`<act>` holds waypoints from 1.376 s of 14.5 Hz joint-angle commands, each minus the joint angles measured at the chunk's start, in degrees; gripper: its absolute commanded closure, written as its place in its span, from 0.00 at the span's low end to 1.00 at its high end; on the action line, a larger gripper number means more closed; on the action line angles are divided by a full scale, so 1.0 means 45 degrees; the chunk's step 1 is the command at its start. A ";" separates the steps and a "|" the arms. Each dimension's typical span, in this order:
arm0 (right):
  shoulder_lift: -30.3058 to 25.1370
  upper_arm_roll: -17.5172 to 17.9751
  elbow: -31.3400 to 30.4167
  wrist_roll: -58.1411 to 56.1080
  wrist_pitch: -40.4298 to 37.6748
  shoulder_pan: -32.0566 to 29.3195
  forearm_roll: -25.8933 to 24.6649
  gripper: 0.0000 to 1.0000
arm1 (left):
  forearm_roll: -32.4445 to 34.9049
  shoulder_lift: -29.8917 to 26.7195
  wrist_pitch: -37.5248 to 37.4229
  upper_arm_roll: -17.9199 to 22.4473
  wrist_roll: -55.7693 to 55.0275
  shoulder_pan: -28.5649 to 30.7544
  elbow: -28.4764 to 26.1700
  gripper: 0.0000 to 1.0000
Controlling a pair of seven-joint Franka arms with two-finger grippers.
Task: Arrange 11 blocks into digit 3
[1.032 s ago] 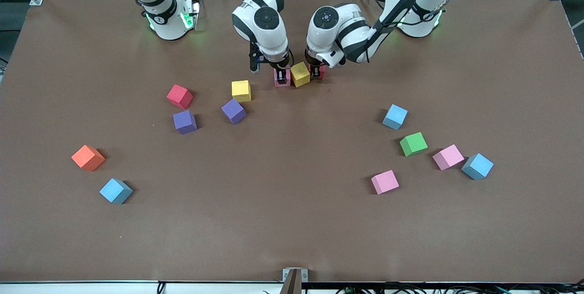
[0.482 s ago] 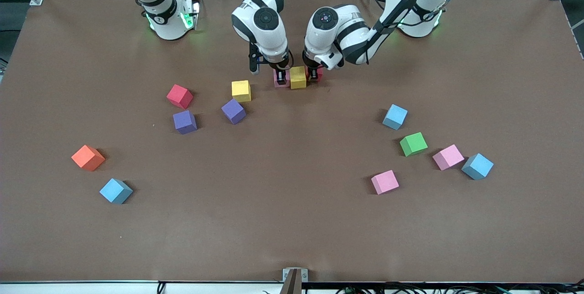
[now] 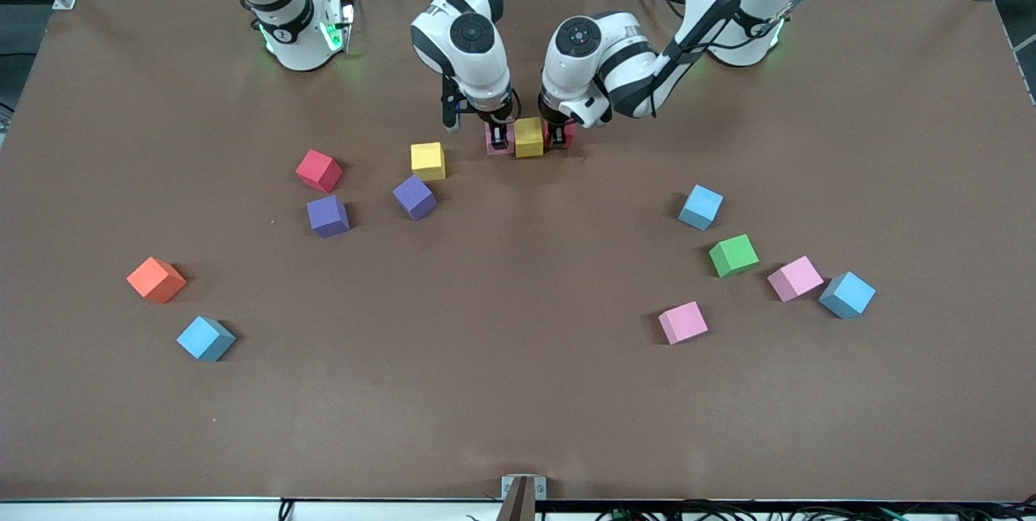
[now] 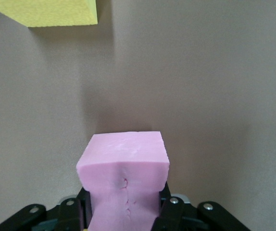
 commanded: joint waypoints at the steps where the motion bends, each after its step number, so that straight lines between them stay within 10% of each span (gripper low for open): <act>1: 0.0016 0.0079 -0.0035 0.0109 0.0064 -0.0134 -0.0183 0.91 | 0.1113 0.0051 -0.0261 -0.0054 -0.3638 -0.0159 0.0201 0.70; 5: 0.0016 0.0079 -0.0015 0.0109 0.0044 -0.0134 -0.0183 0.27 | 0.1113 0.0187 -0.0280 0.0004 -0.3638 -0.0159 0.0571 0.70; 8: 0.0016 0.0079 -0.0015 0.0089 -0.0014 -0.0134 -0.0183 0.01 | 0.1132 0.0323 -0.0300 0.0082 -0.3638 -0.0198 0.0669 0.70; 20: -0.0062 0.0059 -0.0015 0.0031 -0.0210 -0.0134 -0.0222 0.00 | 0.1406 0.0793 -0.0514 0.0258 -0.3638 -0.0277 0.1138 0.70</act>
